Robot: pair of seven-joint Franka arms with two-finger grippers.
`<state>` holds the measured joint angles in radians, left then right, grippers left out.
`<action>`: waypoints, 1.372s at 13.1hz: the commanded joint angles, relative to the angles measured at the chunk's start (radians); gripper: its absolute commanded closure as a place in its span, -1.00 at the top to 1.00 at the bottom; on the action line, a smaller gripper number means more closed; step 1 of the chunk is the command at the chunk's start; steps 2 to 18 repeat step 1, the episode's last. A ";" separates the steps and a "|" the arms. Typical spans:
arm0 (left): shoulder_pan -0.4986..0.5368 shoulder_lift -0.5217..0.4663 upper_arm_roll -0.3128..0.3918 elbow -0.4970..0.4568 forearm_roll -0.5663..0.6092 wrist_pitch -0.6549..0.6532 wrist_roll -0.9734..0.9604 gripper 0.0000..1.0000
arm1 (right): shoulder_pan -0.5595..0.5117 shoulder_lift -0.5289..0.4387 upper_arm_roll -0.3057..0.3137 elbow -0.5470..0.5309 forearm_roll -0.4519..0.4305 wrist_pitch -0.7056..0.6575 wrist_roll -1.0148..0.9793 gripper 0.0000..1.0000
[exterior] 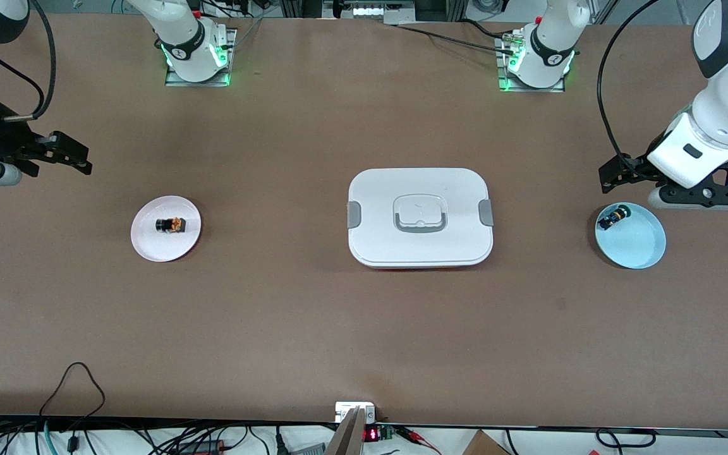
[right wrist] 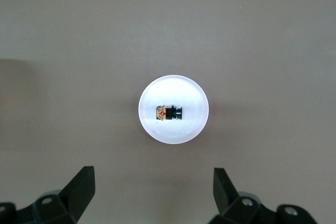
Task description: Transfer orange switch to right arm and place
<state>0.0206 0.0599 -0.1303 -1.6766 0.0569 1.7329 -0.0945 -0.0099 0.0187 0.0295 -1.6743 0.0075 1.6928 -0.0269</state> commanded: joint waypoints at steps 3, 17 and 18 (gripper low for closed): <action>-0.004 0.017 0.000 0.034 -0.003 -0.015 -0.010 1.00 | -0.004 0.003 0.003 0.021 0.011 -0.019 0.021 1.00; -0.004 0.017 0.000 0.034 -0.003 -0.015 -0.010 1.00 | -0.004 0.003 0.003 0.021 0.011 -0.019 0.021 1.00; -0.004 0.017 0.000 0.034 -0.003 -0.015 -0.010 1.00 | -0.004 0.003 0.003 0.021 0.011 -0.019 0.021 1.00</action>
